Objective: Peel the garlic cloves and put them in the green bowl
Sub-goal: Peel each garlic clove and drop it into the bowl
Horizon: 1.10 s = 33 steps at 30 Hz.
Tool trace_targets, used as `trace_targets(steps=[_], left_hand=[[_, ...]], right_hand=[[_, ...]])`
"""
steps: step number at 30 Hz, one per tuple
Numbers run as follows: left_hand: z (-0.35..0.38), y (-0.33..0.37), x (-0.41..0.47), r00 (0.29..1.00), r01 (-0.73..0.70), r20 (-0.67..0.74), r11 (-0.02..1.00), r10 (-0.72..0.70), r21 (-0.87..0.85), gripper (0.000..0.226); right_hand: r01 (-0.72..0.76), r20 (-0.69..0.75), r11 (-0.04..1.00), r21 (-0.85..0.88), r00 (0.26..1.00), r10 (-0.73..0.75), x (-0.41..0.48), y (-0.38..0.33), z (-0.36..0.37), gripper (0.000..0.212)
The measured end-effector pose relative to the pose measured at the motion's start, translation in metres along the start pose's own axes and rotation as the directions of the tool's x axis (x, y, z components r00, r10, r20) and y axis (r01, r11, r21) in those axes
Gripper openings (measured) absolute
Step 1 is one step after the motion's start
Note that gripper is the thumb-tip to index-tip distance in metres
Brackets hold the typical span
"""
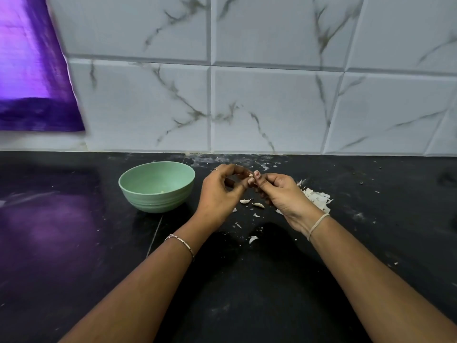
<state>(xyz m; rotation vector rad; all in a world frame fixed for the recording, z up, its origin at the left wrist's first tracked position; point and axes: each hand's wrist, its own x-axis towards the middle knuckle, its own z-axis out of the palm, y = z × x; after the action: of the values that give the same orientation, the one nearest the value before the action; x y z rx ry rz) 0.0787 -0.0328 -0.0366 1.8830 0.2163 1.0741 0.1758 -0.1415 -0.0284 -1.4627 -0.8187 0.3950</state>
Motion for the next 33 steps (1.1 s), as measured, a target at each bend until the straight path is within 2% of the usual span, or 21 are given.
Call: trace_targets(steps=[7, 14, 22, 28, 33], left_hand=[[-0.0018, -0.0062, 0.0028, 0.993, 0.114, -0.026, 0.991, -0.116, -0.065, 0.012], [-0.0017, -0.0072, 0.0026, 0.986, 0.161, 0.040, 0.986, -0.159, -0.052, 0.020], [-0.0039, -0.0090, 0.0039, 0.986, 0.162, 0.037, 0.986, -0.161, -0.030, 0.014], [-0.0037, -0.0100, 0.0036, 0.989, 0.142, 0.040, 0.990, -0.143, 0.020, 0.019], [-0.0041, -0.0093, 0.0023, 0.974, 0.214, 0.097, 0.973, -0.205, -0.085, 0.015]], right_hand=[[0.033, -0.076, 0.999, -0.002, 0.997, -0.033, 0.0008, -0.0020, -0.0026, 0.011], [0.007, -0.091, 0.999, 0.038, 0.996, -0.004, -0.0019, -0.0017, 0.0011, 0.010], [-0.018, -0.053, 1.000, 0.005, 0.998, 0.019, -0.0012, -0.0007, 0.0021, 0.005], [-0.039, -0.019, 0.999, -0.011, 0.999, 0.039, -0.0017, -0.0014, 0.0011, 0.008], [-0.029, -0.002, 0.999, -0.024, 1.000, 0.029, -0.0024, -0.0012, 0.0007, 0.009]])
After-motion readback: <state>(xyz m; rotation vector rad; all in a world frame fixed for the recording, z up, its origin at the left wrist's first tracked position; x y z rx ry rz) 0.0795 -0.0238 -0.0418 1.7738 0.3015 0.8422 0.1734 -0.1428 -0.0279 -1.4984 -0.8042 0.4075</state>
